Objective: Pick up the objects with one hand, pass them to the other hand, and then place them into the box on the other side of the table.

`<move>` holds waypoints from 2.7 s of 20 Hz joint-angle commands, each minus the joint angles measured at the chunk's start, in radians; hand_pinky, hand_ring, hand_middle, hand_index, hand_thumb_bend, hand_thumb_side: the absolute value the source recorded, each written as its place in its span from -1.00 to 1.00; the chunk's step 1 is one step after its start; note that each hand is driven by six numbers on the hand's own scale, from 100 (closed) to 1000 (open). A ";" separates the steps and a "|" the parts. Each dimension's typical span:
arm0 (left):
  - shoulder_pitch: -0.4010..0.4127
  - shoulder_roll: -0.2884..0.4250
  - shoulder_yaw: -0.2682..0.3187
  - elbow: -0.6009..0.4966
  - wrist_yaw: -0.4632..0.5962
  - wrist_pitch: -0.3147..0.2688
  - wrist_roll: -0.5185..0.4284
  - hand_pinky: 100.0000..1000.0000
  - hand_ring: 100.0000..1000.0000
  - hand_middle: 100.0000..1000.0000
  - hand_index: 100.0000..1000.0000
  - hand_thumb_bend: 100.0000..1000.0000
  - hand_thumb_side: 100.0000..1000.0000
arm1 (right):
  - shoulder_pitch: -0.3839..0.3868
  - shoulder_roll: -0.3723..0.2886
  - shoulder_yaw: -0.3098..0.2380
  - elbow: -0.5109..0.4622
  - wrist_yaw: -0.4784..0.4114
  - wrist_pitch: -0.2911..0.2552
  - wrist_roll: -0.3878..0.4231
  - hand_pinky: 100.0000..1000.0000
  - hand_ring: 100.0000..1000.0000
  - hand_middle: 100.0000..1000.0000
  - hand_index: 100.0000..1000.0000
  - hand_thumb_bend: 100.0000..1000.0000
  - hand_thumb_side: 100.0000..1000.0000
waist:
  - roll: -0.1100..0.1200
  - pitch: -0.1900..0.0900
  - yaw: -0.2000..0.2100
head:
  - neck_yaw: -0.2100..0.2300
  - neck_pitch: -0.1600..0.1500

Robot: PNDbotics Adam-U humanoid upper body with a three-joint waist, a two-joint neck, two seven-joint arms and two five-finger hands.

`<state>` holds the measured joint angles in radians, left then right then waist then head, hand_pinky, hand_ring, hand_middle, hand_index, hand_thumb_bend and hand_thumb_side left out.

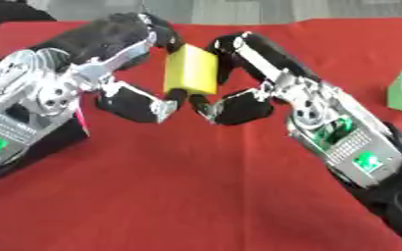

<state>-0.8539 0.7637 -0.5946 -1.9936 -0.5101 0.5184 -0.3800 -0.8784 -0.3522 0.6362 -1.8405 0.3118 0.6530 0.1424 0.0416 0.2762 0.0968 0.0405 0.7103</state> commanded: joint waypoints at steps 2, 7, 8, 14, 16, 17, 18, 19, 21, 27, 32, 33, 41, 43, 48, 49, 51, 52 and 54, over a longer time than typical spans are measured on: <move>-0.015 0.019 0.014 -0.006 0.033 0.007 0.041 0.41 0.36 0.01 -0.02 -1.00 -0.68 | -0.008 -0.014 -0.003 -0.026 -0.006 0.003 0.009 0.60 0.04 -0.15 -0.08 -1.00 -1.00 | -0.004 -0.033 -0.001 | 0.003 0.001; -0.011 0.023 0.013 -0.006 0.051 0.012 0.070 0.37 0.24 -0.12 -0.26 -1.00 -0.63 | -0.008 -0.016 -0.002 -0.024 -0.013 0.005 0.018 0.63 0.19 0.07 0.18 -1.00 -1.00 | -0.004 -0.032 -0.003 | 0.005 0.003; -0.010 0.024 0.012 -0.006 0.053 0.013 0.073 0.37 0.24 -0.12 -0.27 -1.00 -0.64 | -0.008 -0.017 -0.002 -0.024 -0.014 0.005 0.021 0.65 0.25 0.14 0.25 -1.00 -1.00 | -0.004 -0.033 -0.003 | 0.005 0.003; 0.000 0.037 0.011 -0.006 0.048 0.016 0.070 0.36 0.23 -0.16 -0.32 -1.00 -0.69 | -0.007 -0.024 0.003 -0.011 0.022 -0.009 0.068 0.79 0.60 0.52 0.70 -0.74 -0.51 | -0.002 -0.033 -0.006 | 0.006 0.002; 0.006 0.043 0.013 -0.006 0.042 0.016 0.064 0.36 0.23 -0.17 -0.34 -1.00 -0.71 | -0.007 -0.025 0.000 -0.004 0.055 -0.010 0.087 0.82 0.61 0.53 0.73 -0.70 -0.50 | -0.002 -0.033 -0.007 | 0.006 0.000; 0.008 0.047 0.015 -0.006 0.039 0.015 0.060 0.36 0.23 -0.17 -0.35 -1.00 -0.71 | -0.007 -0.025 -0.001 -0.002 0.069 -0.009 0.098 0.83 0.61 0.53 0.74 -0.69 -0.50 | -0.002 -0.033 -0.007 | 0.006 -0.001; 0.011 0.051 0.016 -0.006 0.035 0.014 0.056 0.36 0.23 -0.18 -0.35 -1.00 -0.71 | -0.006 -0.025 -0.002 -0.002 0.083 -0.009 0.110 0.83 0.62 0.54 0.75 -0.68 -0.53 | -0.001 -0.033 -0.008 | 0.007 -0.001; 0.013 0.055 0.018 -0.006 0.032 0.013 0.053 0.36 0.23 -0.18 -0.36 -1.00 -0.71 | -0.006 -0.024 -0.005 -0.003 0.094 -0.008 0.120 0.84 0.62 0.54 0.75 -0.64 -0.60 | -0.001 -0.033 -0.008 | 0.007 -0.002; 0.021 0.064 0.025 -0.005 0.024 0.013 0.049 0.35 0.23 -0.19 -0.38 -1.00 -0.71 | -0.004 -0.025 -0.011 -0.008 0.109 -0.006 0.134 0.84 0.61 0.54 0.76 -0.56 -0.71 | 0.000 -0.033 -0.009 | 0.009 -0.003; 0.037 0.076 0.032 0.011 0.011 0.009 0.042 0.35 0.24 -0.21 -0.40 -1.00 -0.71 | 0.000 -0.025 -0.022 -0.015 0.104 -0.005 0.163 0.86 0.59 0.55 0.77 -0.36 -1.00 | 0.000 -0.032 -0.011 | 0.011 -0.005; 0.043 0.076 0.032 0.024 0.009 0.004 0.034 0.35 0.24 -0.22 -0.40 -1.00 -0.70 | 0.003 -0.024 -0.027 -0.011 0.126 0.005 0.148 0.87 0.56 0.58 0.74 -0.32 -0.89 | 0.000 -0.031 -0.011 | 0.012 -0.006; 0.043 0.076 0.031 0.026 0.009 0.004 0.034 0.35 0.24 -0.22 -0.40 -1.00 -0.70 | 0.003 -0.023 -0.027 -0.010 0.129 0.010 0.143 0.87 0.56 0.58 0.74 -0.31 -0.84 | 0.000 -0.031 -0.011 | 0.013 -0.006; 0.061 0.089 0.039 0.029 0.012 0.000 0.039 0.34 0.23 -0.24 -0.41 -1.00 -0.70 | 0.004 -0.022 -0.027 -0.003 0.135 0.023 0.129 0.88 0.55 0.60 0.75 -0.31 -0.85 | 0.001 -0.030 -0.014 | 0.015 -0.007; 0.076 0.106 0.053 0.023 0.013 0.004 0.041 0.34 0.23 -0.24 -0.41 -1.00 -0.71 | 0.004 -0.024 -0.026 -0.007 0.139 0.027 0.129 0.88 0.54 0.59 0.75 -0.32 -0.90 | 0.002 -0.030 -0.014 | 0.016 -0.006; 0.128 0.155 0.114 0.007 0.033 0.038 0.068 0.34 0.21 -0.25 -0.41 -1.00 -0.69 | 0.002 -0.032 -0.031 -0.021 0.155 0.035 0.134 0.86 0.54 0.58 0.75 -0.33 -0.97 | 0.002 -0.030 -0.014 | 0.019 -0.005; 0.138 0.163 0.127 0.004 0.042 0.048 0.075 0.34 0.21 -0.25 -0.41 -1.00 -0.67 | 0.004 -0.034 -0.031 -0.021 0.158 0.036 0.135 0.86 0.54 0.58 0.75 -0.34 -1.00 | 0.002 -0.030 -0.014 | 0.021 -0.005; 0.159 0.179 0.155 -0.001 0.059 0.067 0.094 0.34 0.21 -0.26 -0.41 -1.00 -0.67 | 0.007 -0.038 -0.032 -0.018 0.161 0.039 0.136 0.86 0.54 0.58 0.75 -0.34 -1.00 | 0.001 -0.030 -0.014 | 0.024 -0.006; 0.170 0.187 0.170 -0.003 0.065 0.075 0.104 0.34 0.20 -0.26 -0.41 -1.00 -0.67 | 0.008 -0.039 -0.032 -0.018 0.162 0.040 0.135 0.86 0.54 0.58 0.75 -0.34 -1.00 | 0.001 -0.030 -0.014 | 0.025 -0.007; 0.199 0.206 0.200 -0.002 0.065 0.086 0.126 0.34 0.21 -0.26 -0.41 -1.00 -0.68 | 0.008 -0.042 -0.035 -0.022 0.164 0.044 0.128 0.84 0.52 0.56 0.73 -0.35 -1.00 | 0.001 -0.030 -0.014 | 0.029 -0.007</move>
<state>-0.6485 0.9254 -0.4301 -1.9820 -0.4509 0.5965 -0.2686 -0.8567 -0.3766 0.6166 -1.8398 0.4692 0.6939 0.2748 0.0416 0.2762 0.0821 0.0640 0.7100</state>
